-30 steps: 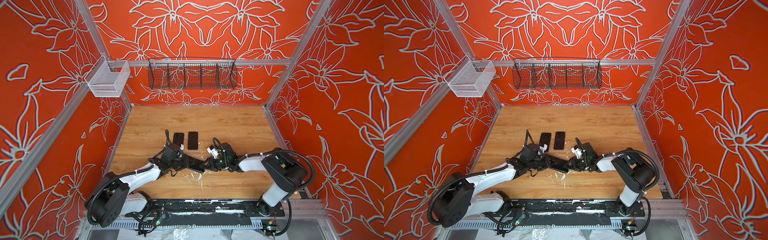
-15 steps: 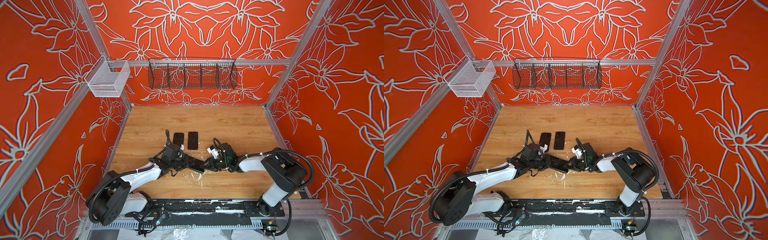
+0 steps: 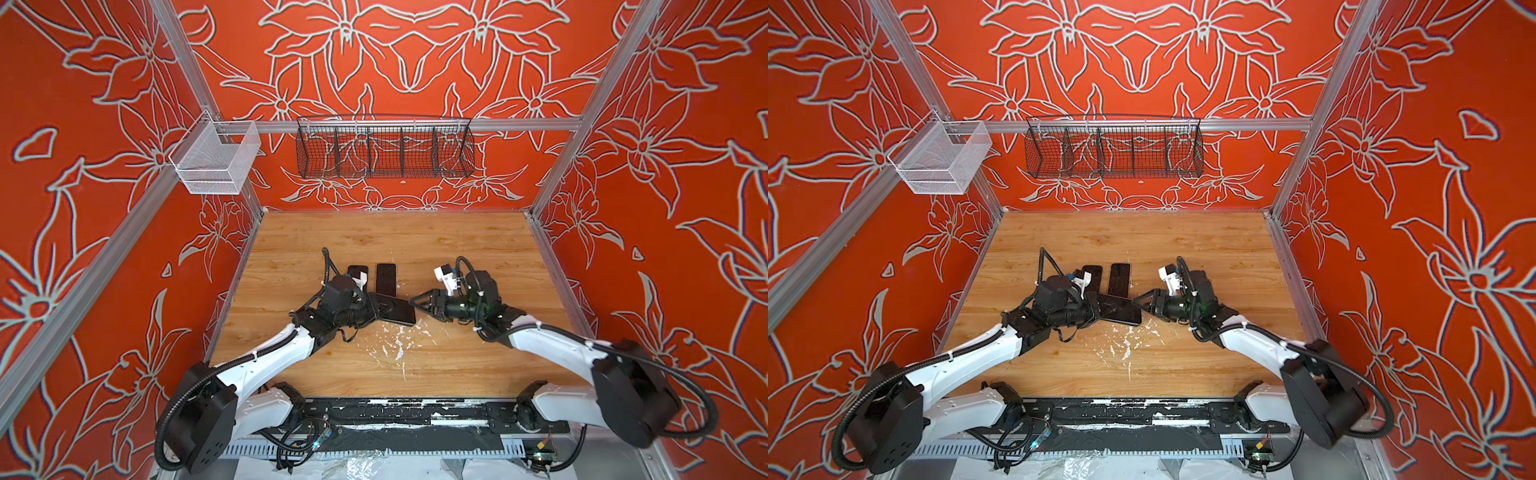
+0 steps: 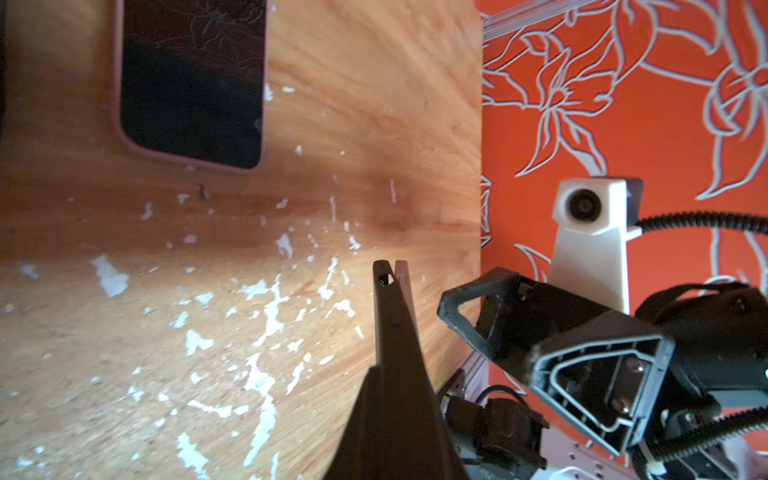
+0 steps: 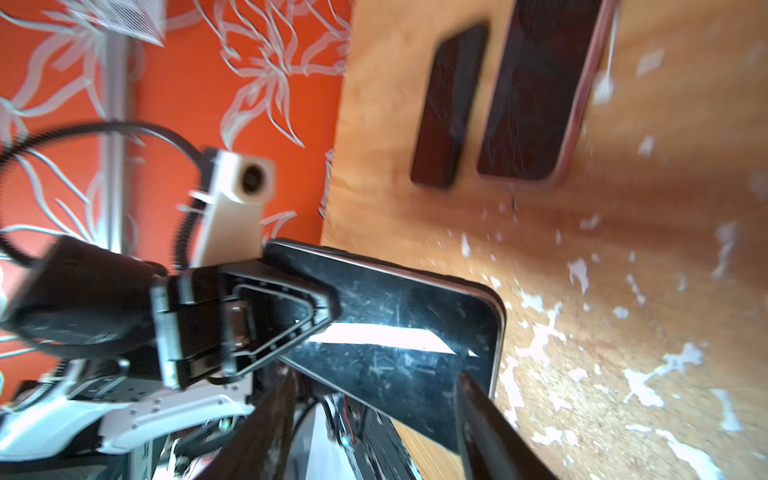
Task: Put the phone into the phone case
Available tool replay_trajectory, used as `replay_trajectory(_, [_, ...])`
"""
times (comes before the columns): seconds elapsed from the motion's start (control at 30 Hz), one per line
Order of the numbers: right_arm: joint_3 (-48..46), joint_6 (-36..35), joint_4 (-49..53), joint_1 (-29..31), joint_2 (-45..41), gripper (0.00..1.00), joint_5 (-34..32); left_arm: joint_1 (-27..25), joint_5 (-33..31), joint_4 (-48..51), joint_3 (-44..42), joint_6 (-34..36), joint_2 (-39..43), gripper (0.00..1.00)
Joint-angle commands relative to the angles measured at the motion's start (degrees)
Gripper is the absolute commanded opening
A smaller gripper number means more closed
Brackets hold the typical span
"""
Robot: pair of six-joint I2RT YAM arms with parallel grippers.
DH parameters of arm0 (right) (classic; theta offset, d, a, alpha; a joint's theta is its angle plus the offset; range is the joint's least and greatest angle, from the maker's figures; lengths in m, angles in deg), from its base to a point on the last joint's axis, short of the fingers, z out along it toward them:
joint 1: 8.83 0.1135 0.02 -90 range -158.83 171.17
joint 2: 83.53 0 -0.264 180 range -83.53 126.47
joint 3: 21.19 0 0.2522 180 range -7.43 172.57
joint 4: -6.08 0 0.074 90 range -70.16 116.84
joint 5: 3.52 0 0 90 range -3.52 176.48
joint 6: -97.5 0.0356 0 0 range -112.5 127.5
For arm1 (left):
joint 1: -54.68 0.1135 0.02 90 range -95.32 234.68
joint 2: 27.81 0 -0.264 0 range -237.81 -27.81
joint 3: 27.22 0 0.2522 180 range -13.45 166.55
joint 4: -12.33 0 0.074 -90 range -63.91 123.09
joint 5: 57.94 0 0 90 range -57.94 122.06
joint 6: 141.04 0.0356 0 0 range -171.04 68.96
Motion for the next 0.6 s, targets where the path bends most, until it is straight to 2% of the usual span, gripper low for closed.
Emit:
replay_trajectory(0.0, [2.5,1.3,9.3,-1.4,-6.6,0.68,-5.1,1.1,0.7,-6.7,2.8,-7.6,1.0,0.0])
replay_trajectory(0.1, [3.1,2.8,12.9,-2.2,-11.8,0.72,-8.4,1.5,-0.5,-9.5,4.3,-12.9,0.5,0.0])
replay_trajectory(0.2, [1.9,6.3,12.5,-2.4,-15.0,0.77,-10.8,1.7,-3.2,-12.0,4.5,-18.9,0.2,0.0])
replay_trajectory(0.27, [-0.3,10.0,9.4,-2.4,-16.2,0.79,-11.7,1.9,-4.0,-14.2,4.4,-22.5,-0.5,0.0])
replay_trajectory(0.43, [-6.3,19.4,-3.8,-2.3,-14.9,0.83,-12.9,2.0,-3.7,-15.7,6.2,-25.4,-2.2,0.0])
replay_trajectory(0.57, [-7.1,22.7,-11.6,-1.7,-10.6,0.84,-13.1,2.0,-4.1,-16.3,6.4,-26.7,-2.5,0.0])
